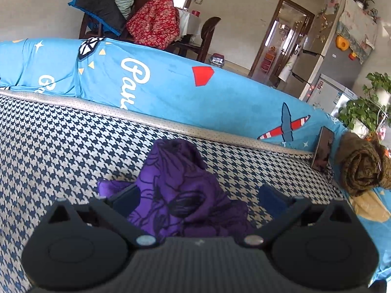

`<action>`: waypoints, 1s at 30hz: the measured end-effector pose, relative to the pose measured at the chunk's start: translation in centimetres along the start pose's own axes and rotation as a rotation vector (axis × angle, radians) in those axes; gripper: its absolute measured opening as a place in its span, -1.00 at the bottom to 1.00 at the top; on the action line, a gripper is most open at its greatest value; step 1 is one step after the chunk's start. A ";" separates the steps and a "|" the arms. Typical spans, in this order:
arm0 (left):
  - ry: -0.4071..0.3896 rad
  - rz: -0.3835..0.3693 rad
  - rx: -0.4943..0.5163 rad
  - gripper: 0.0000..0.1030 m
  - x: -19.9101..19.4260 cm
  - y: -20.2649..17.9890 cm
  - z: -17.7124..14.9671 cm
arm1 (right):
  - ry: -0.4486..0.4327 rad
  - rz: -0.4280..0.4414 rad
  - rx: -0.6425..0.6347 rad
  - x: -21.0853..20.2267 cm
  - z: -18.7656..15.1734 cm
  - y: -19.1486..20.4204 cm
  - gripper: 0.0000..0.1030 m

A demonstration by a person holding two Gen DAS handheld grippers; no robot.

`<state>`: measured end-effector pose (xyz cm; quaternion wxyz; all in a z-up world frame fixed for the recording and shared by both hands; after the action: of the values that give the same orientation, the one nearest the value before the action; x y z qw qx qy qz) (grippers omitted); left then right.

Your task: Fold clothes

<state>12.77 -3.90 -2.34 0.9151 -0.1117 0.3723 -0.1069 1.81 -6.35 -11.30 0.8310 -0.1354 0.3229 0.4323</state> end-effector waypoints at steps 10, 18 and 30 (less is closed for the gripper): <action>0.165 0.246 -0.049 1.00 3.5 4.9 -2.9 | -0.017 0.006 -0.043 -3.4 -1.4 -0.5 -0.71; 0.253 0.397 -0.048 1.00 3.3 9.1 -4.7 | -0.098 0.037 0.047 -7.9 -0.5 -4.2 -0.69; 0.370 0.591 -0.020 1.00 3.4 12.6 -6.8 | -0.111 -0.164 0.269 -7.3 2.8 -12.5 0.11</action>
<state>11.78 6.27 -12.88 0.8224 0.0133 0.5491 0.1478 10.07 -16.92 -5.06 0.8907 -0.0246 0.3193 0.3227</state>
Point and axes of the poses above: each gripper's, at about its wrist camera, not at the fingertips, and x roughly the way its jaws point, y to its left, z to its top, the point moved 8 cm from there along x, roughly the way its jaws point, and after that the axes turned 4 degrees about y, right-handed, at the moved point
